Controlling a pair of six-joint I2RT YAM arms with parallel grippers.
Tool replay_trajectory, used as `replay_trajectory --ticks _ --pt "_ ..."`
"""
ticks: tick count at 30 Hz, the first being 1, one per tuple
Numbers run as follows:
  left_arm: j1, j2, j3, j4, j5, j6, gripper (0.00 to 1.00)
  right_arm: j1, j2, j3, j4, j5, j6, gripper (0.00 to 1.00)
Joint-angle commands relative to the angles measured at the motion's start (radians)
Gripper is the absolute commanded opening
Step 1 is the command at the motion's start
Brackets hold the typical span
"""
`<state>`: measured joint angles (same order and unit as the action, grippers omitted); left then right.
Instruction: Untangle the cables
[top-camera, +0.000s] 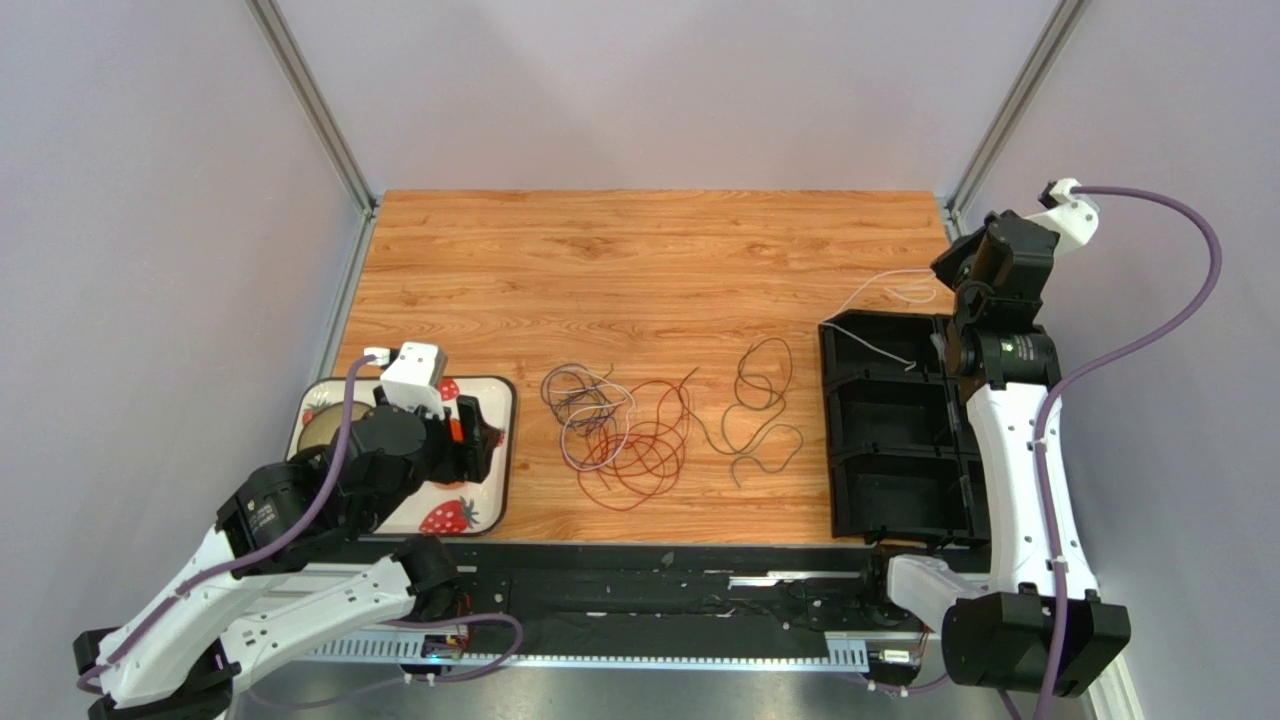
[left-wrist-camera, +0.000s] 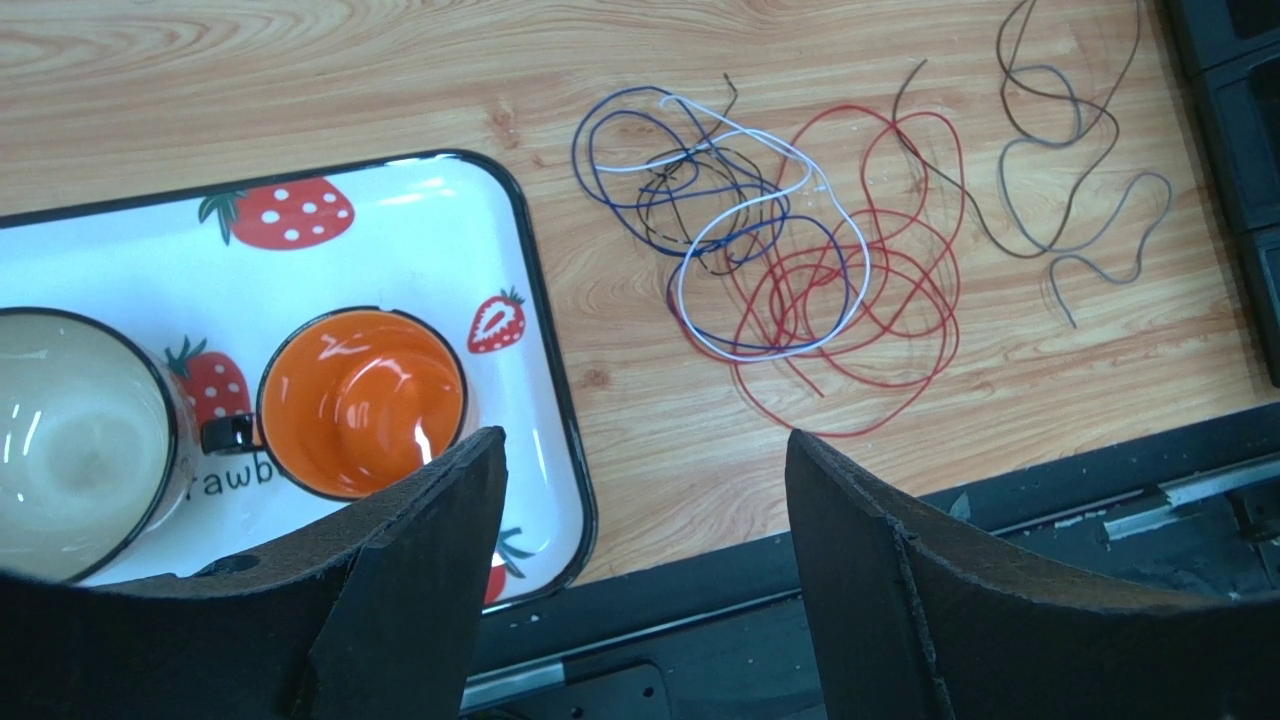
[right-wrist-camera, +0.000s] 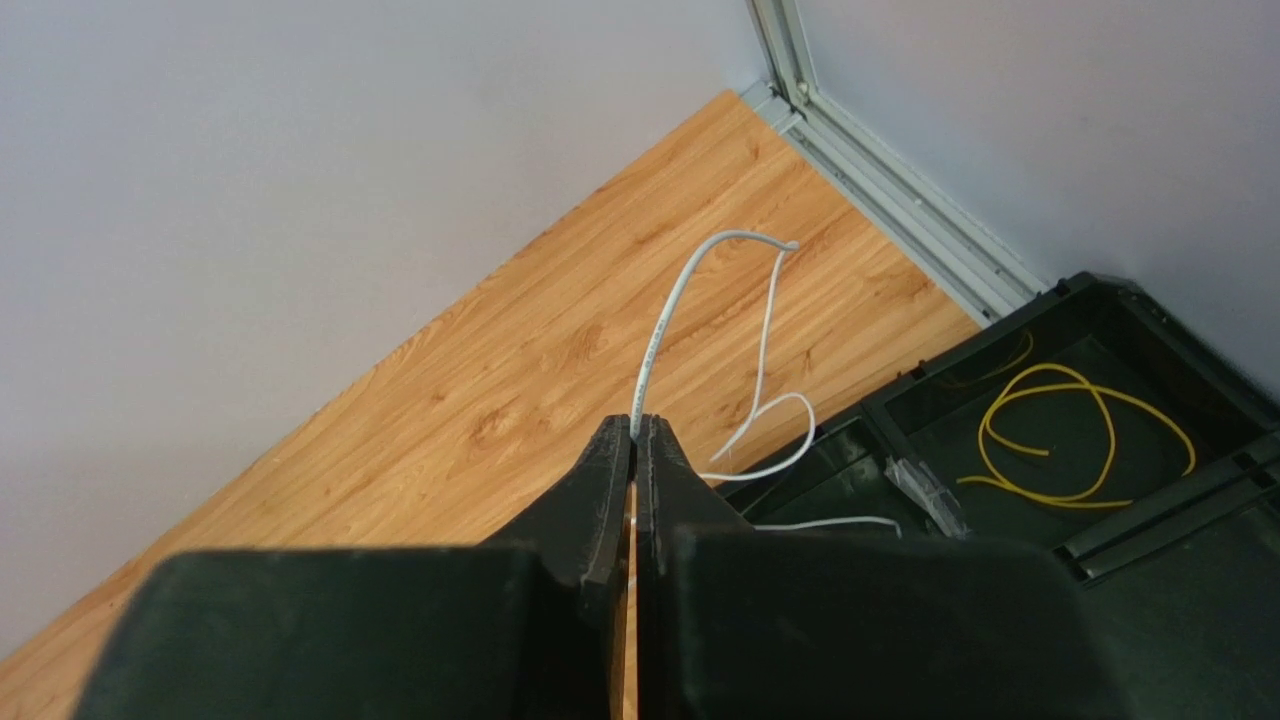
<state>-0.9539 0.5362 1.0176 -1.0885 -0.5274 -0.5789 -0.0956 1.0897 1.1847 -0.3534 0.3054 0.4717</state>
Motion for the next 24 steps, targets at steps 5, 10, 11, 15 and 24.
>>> replay_trajectory --ticks 5,10,11,15,24 --pt "0.001 0.002 -0.002 0.002 -0.017 -0.012 0.76 -0.111 0.01 -0.03 0.002 -0.247 0.107 0.0" --pt "0.001 0.001 -0.004 0.004 -0.017 -0.01 0.76 -0.128 0.006 -0.016 -0.059 -0.287 0.14 0.0" --pt "0.001 0.002 -0.004 0.006 -0.016 -0.009 0.76 -0.13 0.012 -0.016 -0.064 -0.328 0.143 0.0" --pt "0.001 0.002 -0.004 0.007 -0.013 -0.006 0.76 -0.135 0.053 -0.016 -0.075 -0.38 0.157 0.0" --pt "0.001 -0.013 -0.007 0.007 -0.017 -0.007 0.76 -0.17 0.084 -0.025 -0.072 -0.489 0.194 0.0"
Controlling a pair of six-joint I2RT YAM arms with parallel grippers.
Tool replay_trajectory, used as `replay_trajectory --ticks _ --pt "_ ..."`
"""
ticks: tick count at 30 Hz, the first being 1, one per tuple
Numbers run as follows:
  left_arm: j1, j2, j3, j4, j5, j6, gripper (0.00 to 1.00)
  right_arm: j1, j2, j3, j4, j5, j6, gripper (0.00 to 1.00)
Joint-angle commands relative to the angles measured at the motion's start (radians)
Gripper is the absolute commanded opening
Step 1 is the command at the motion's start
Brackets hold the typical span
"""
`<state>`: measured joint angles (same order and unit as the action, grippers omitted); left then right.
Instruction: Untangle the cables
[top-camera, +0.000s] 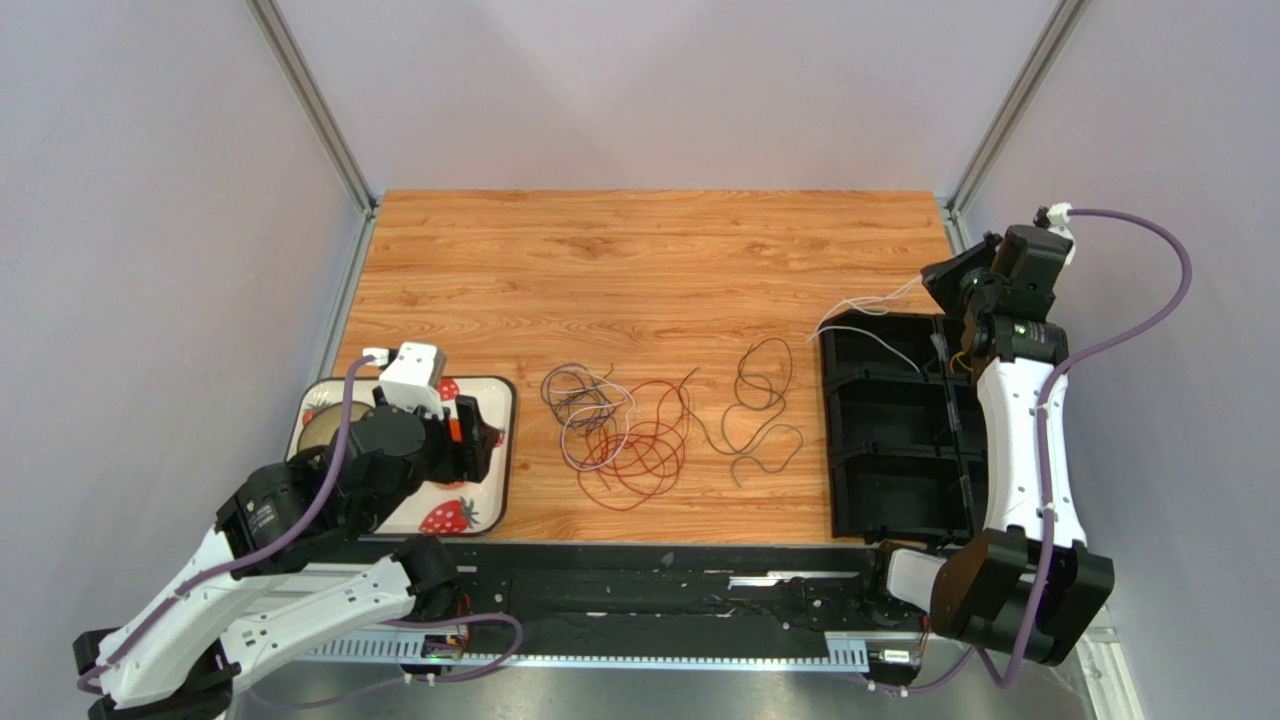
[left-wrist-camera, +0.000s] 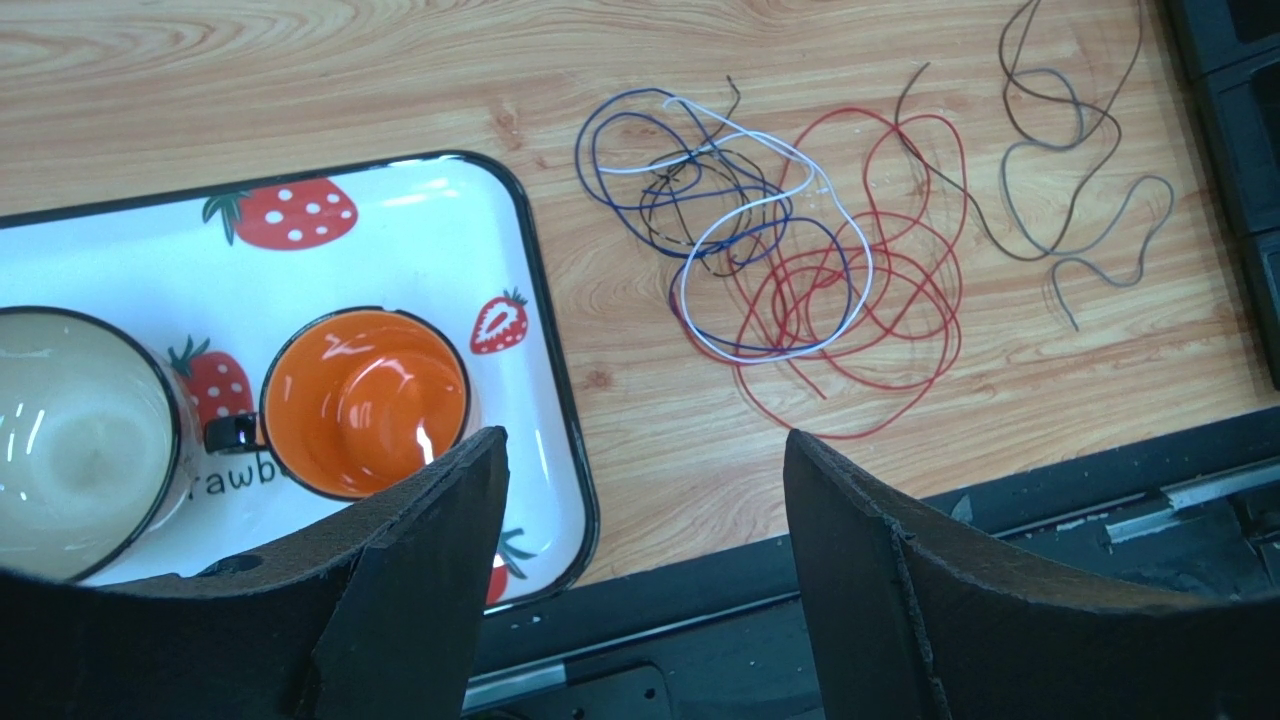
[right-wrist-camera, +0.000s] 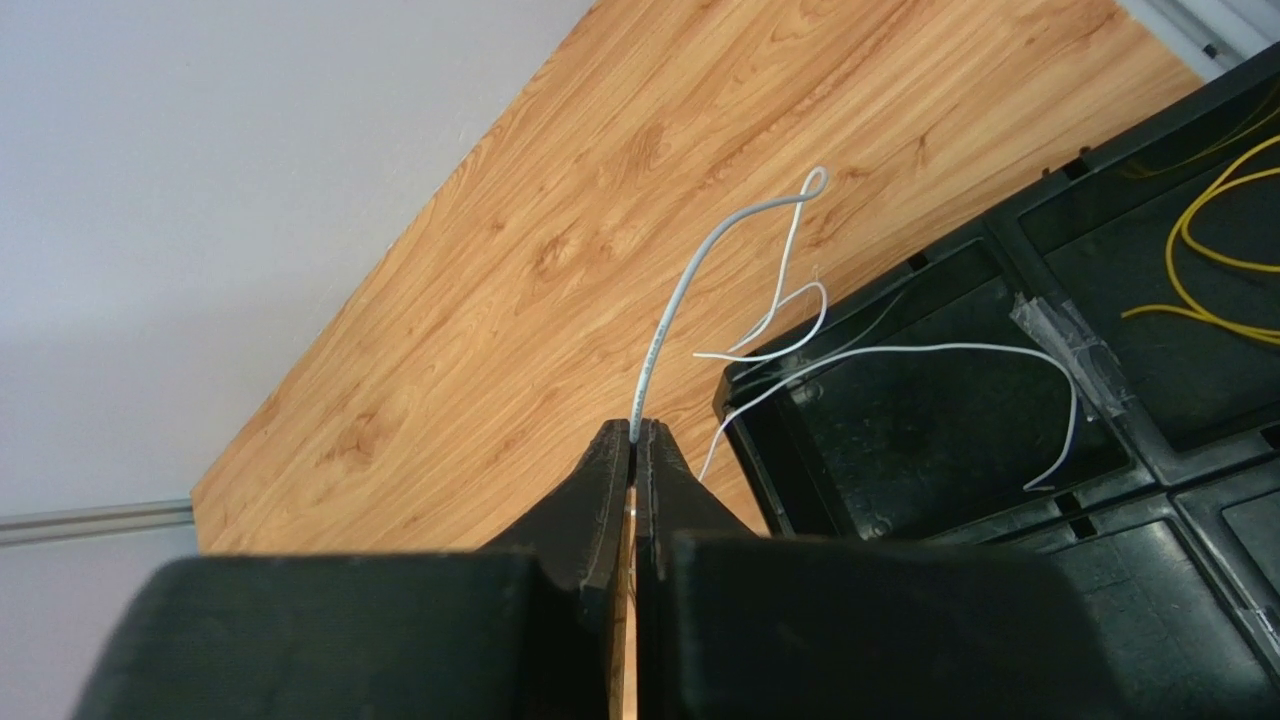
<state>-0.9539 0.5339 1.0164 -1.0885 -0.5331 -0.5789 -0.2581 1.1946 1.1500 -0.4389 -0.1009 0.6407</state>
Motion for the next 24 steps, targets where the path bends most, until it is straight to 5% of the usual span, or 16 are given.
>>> replay_trajectory --ticks 1,17,24 --pt "0.001 -0.011 -0.006 0.007 -0.011 -0.009 0.76 -0.009 -0.033 0.013 0.014 -0.092 0.024 0.0" --pt "0.001 0.003 -0.006 0.013 -0.002 -0.001 0.76 -0.009 -0.174 0.099 -0.08 -0.168 0.028 0.0" --pt "0.001 0.005 -0.006 0.015 0.002 0.001 0.76 -0.009 -0.161 0.013 -0.083 -0.137 0.024 0.0"
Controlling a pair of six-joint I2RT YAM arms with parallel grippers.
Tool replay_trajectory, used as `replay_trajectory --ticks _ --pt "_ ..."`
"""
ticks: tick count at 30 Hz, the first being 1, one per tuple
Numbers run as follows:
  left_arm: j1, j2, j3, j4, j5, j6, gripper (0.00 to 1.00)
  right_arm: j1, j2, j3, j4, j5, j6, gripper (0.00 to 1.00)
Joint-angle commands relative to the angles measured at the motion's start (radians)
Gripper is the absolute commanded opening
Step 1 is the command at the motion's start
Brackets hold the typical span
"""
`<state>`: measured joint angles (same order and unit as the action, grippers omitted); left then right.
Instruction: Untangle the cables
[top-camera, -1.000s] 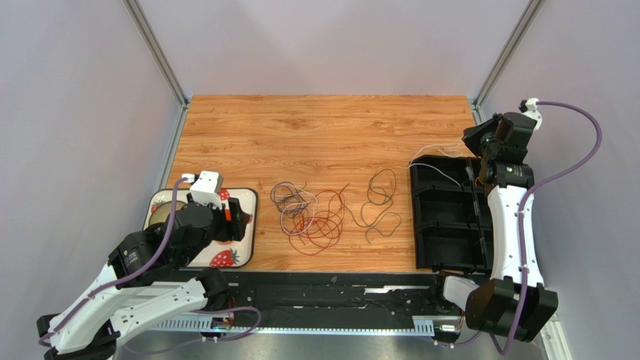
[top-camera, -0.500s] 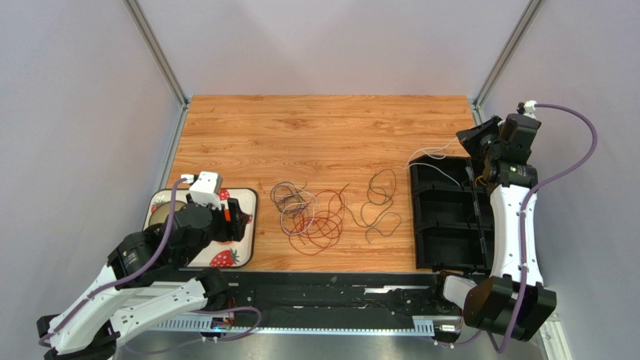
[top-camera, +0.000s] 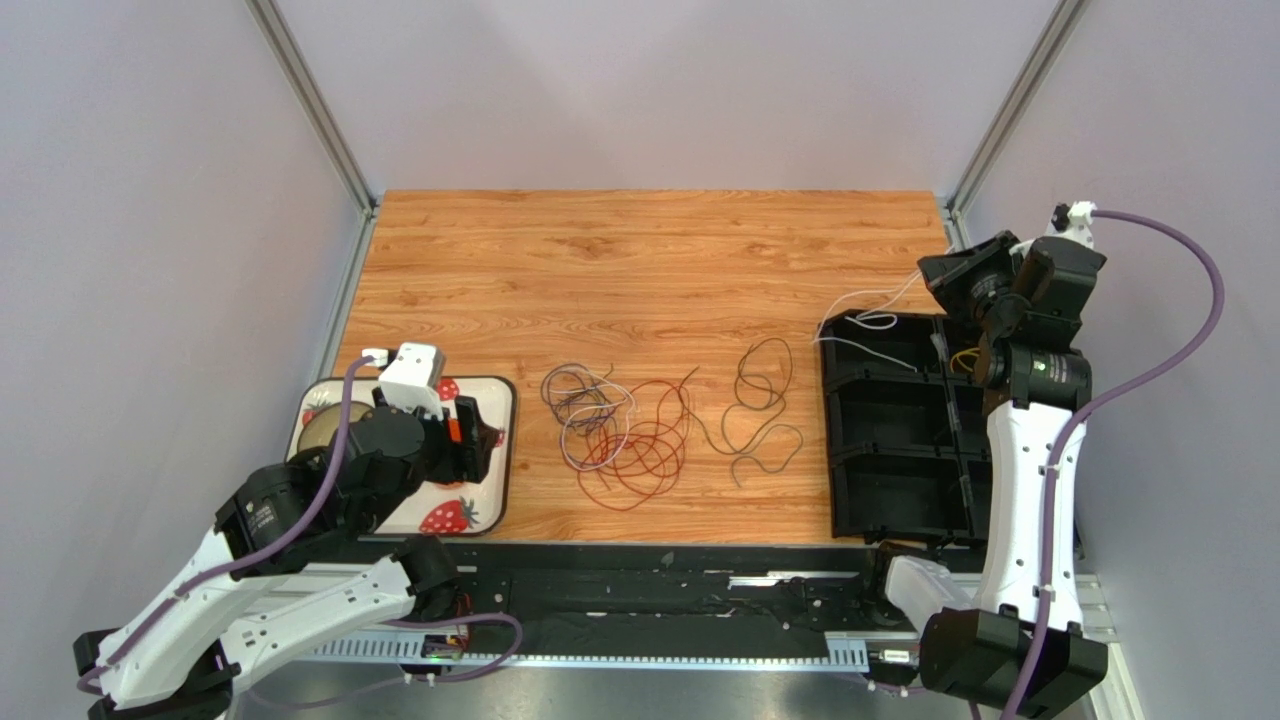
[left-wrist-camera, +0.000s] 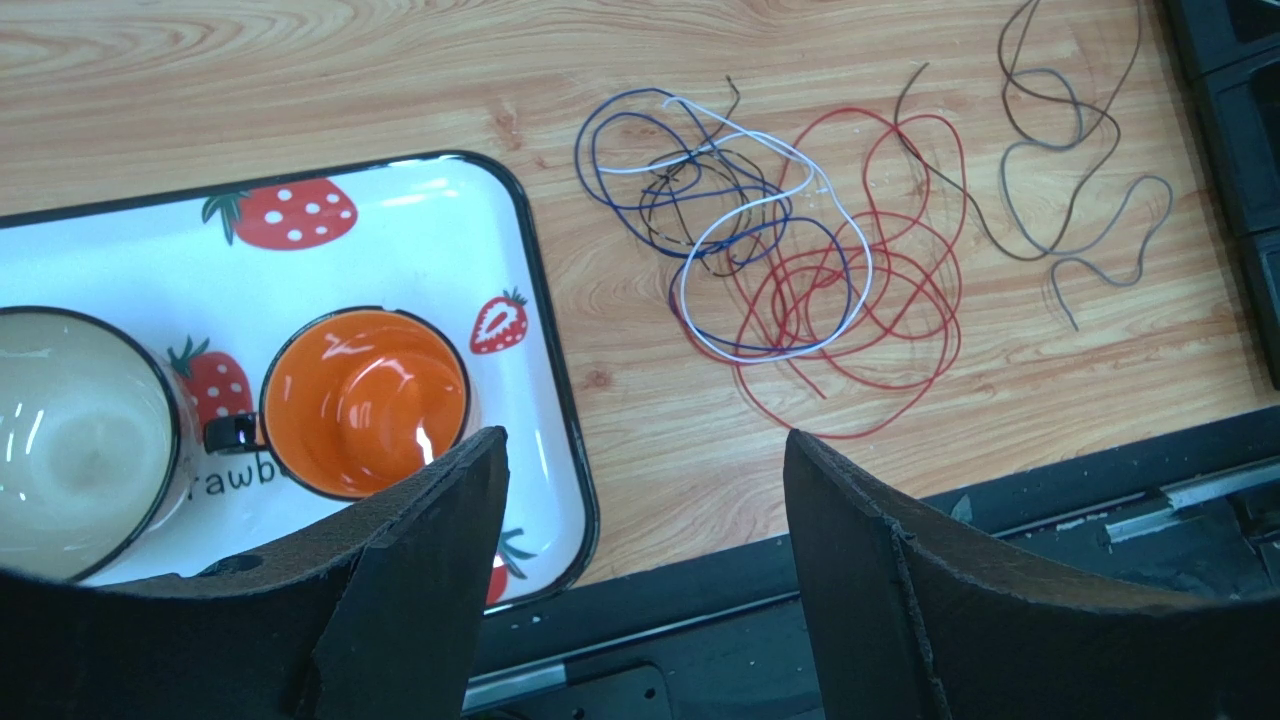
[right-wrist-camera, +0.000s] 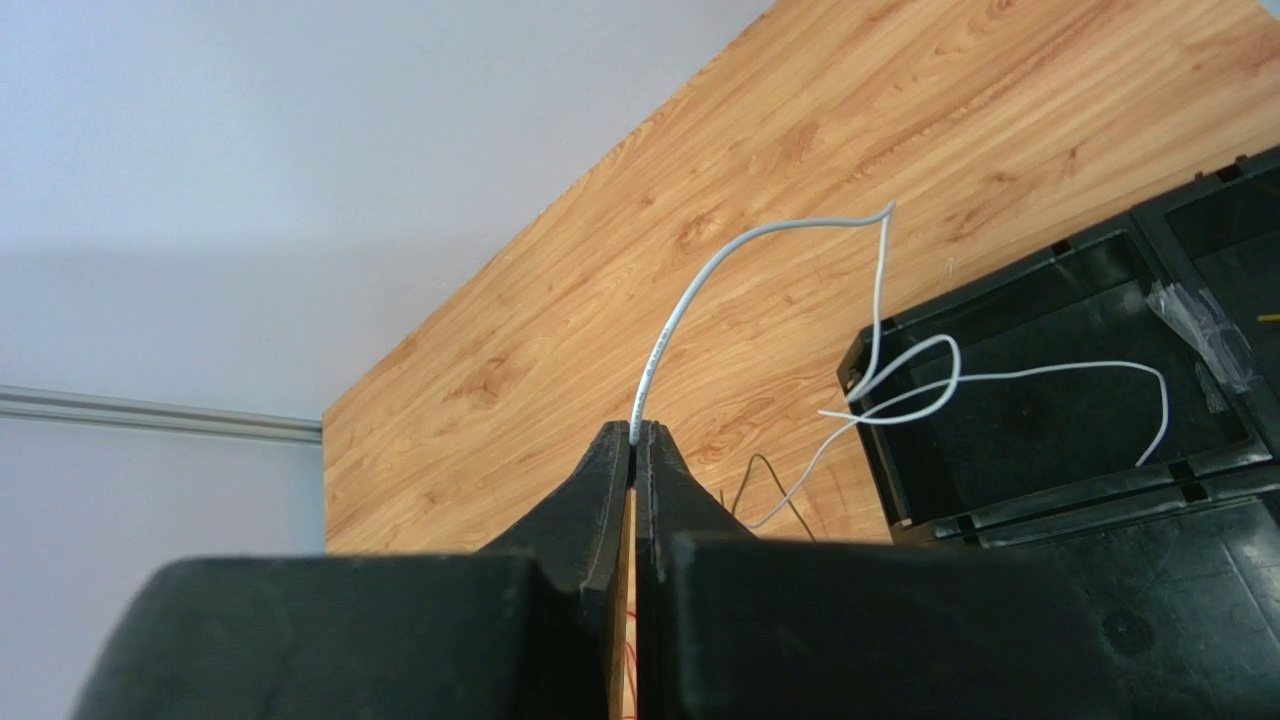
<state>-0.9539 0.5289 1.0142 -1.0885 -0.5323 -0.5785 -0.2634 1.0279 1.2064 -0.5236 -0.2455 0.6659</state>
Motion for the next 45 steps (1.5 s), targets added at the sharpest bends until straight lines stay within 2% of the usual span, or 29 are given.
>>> replay_trajectory --ticks 1,10,22,30,35,40,45 --pt "0.001 0.008 -0.005 0.018 0.002 0.002 0.76 -0.002 0.011 -0.054 0.007 0.017 0.0 0.0" --pt "0.001 0.026 -0.005 0.022 0.012 0.008 0.76 -0.028 0.052 -0.149 0.036 0.126 -0.017 0.0" --pt "0.001 0.039 -0.005 0.024 0.015 0.009 0.76 -0.068 0.058 -0.162 -0.01 0.394 -0.046 0.0" --pt "0.001 0.033 -0.005 0.024 0.015 0.009 0.76 -0.089 0.124 -0.123 0.0 0.483 -0.006 0.0" --pt "0.001 0.025 -0.006 0.025 0.015 0.009 0.76 -0.086 0.182 -0.146 0.097 0.416 -0.005 0.0" --pt "0.001 0.025 -0.006 0.022 0.014 0.009 0.76 -0.068 0.273 -0.099 0.079 0.261 -0.017 0.0" --pt "0.001 0.011 -0.006 0.021 0.009 0.005 0.76 -0.048 0.324 -0.133 0.089 0.195 -0.008 0.0"
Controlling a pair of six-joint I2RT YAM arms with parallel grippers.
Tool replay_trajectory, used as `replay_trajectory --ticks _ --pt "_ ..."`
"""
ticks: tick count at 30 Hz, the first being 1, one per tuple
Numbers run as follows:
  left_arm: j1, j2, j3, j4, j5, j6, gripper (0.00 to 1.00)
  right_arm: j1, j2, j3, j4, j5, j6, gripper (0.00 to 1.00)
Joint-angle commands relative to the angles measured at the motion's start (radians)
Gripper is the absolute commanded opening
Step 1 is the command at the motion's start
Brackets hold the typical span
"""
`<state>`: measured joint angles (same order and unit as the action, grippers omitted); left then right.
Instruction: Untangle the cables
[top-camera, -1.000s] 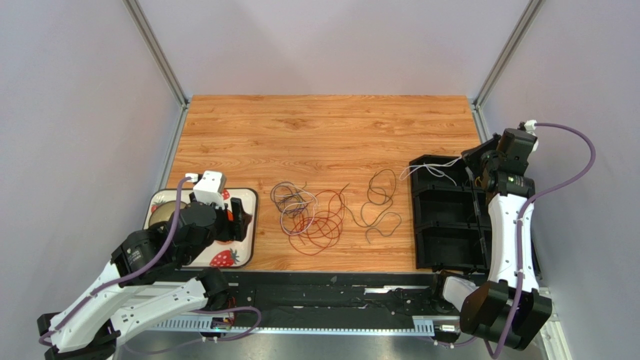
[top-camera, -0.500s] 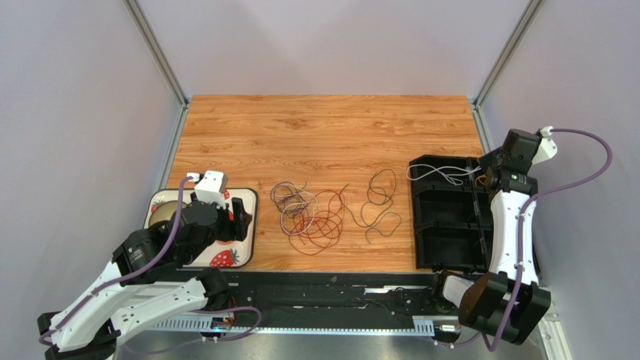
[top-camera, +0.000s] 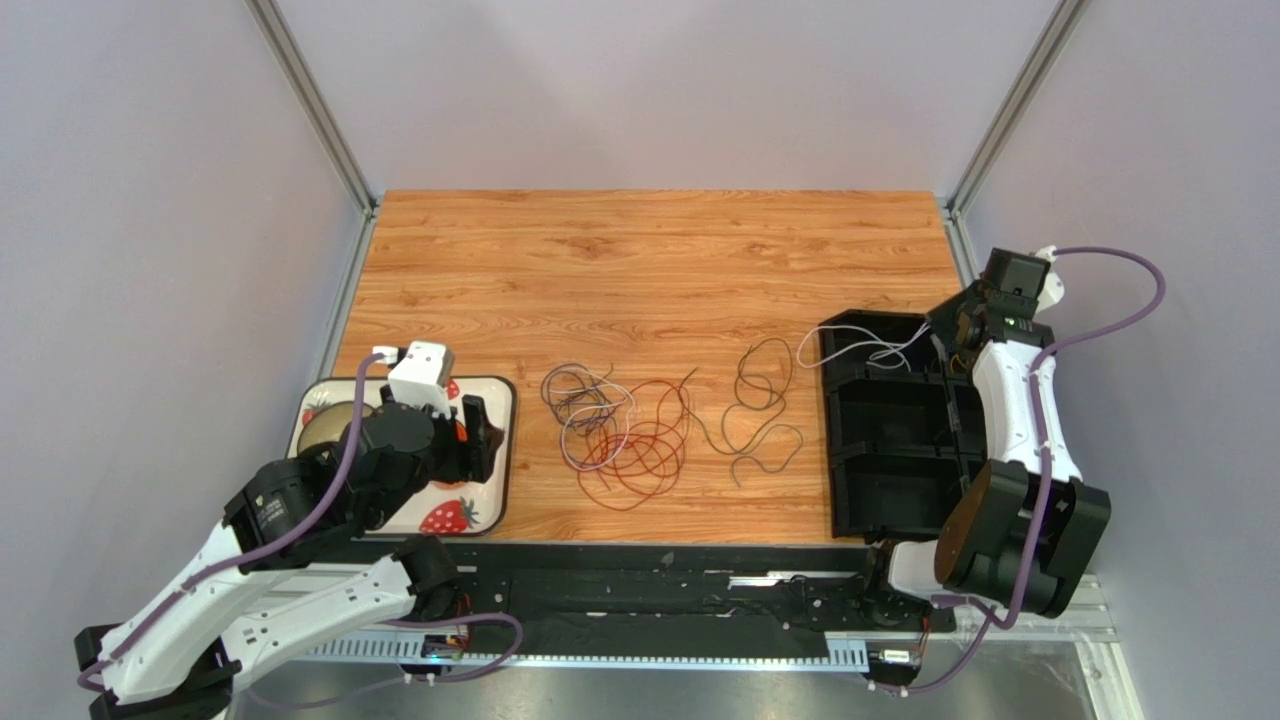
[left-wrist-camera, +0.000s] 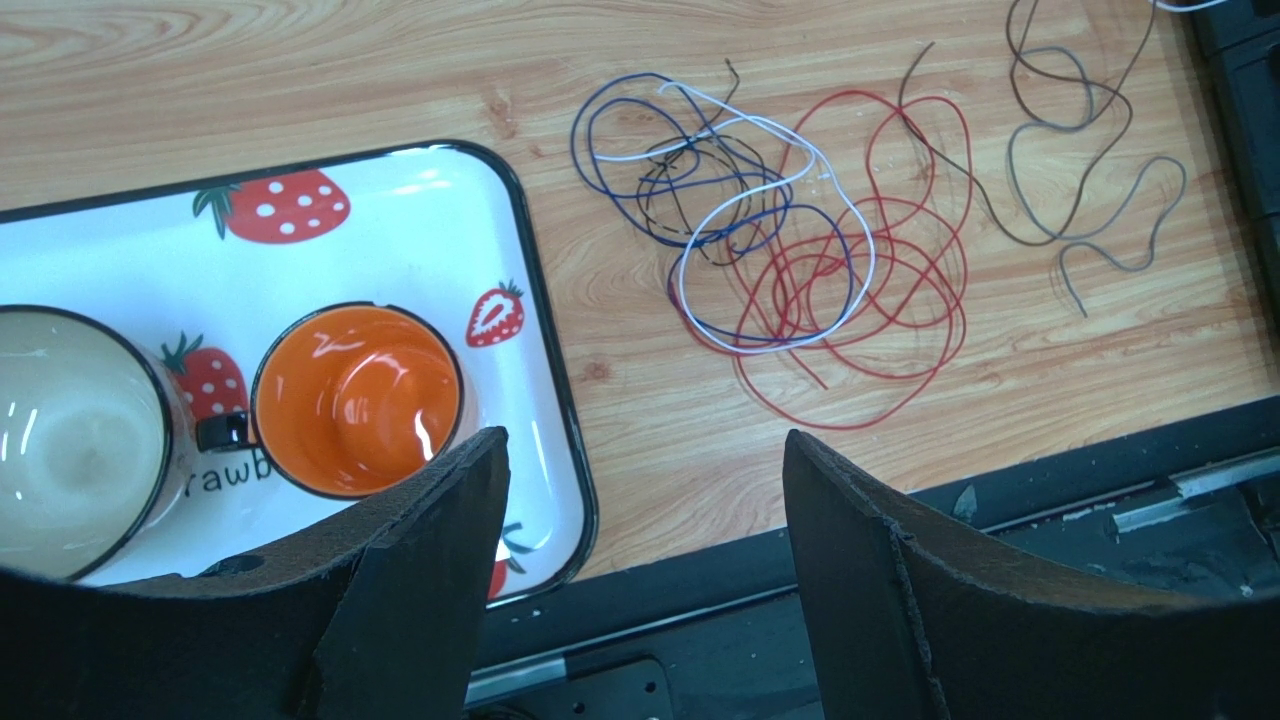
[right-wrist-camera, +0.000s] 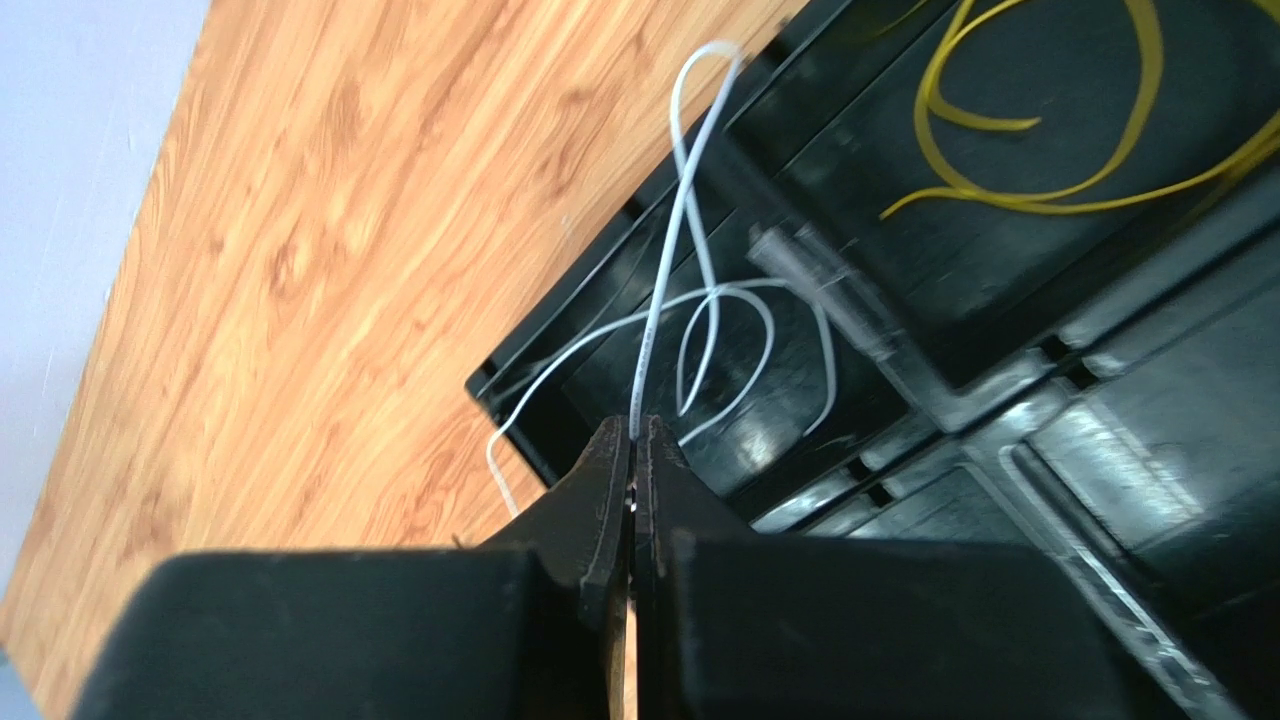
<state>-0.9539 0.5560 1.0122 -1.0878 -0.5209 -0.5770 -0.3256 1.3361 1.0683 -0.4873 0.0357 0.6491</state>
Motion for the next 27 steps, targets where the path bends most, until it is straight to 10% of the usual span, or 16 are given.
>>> replay_trajectory --ticks 1,14,27 --pt "0.001 -0.018 -0.004 0.02 -0.004 0.003 0.76 0.016 0.018 -0.005 0.059 -0.111 0.012 0.0" --pt "0.001 -0.033 -0.006 0.02 -0.002 0.003 0.76 0.062 0.123 -0.097 0.134 -0.261 0.095 0.0" --pt "0.001 -0.036 -0.006 0.019 -0.008 0.0 0.76 0.063 0.201 0.058 0.061 -0.037 0.003 0.0"
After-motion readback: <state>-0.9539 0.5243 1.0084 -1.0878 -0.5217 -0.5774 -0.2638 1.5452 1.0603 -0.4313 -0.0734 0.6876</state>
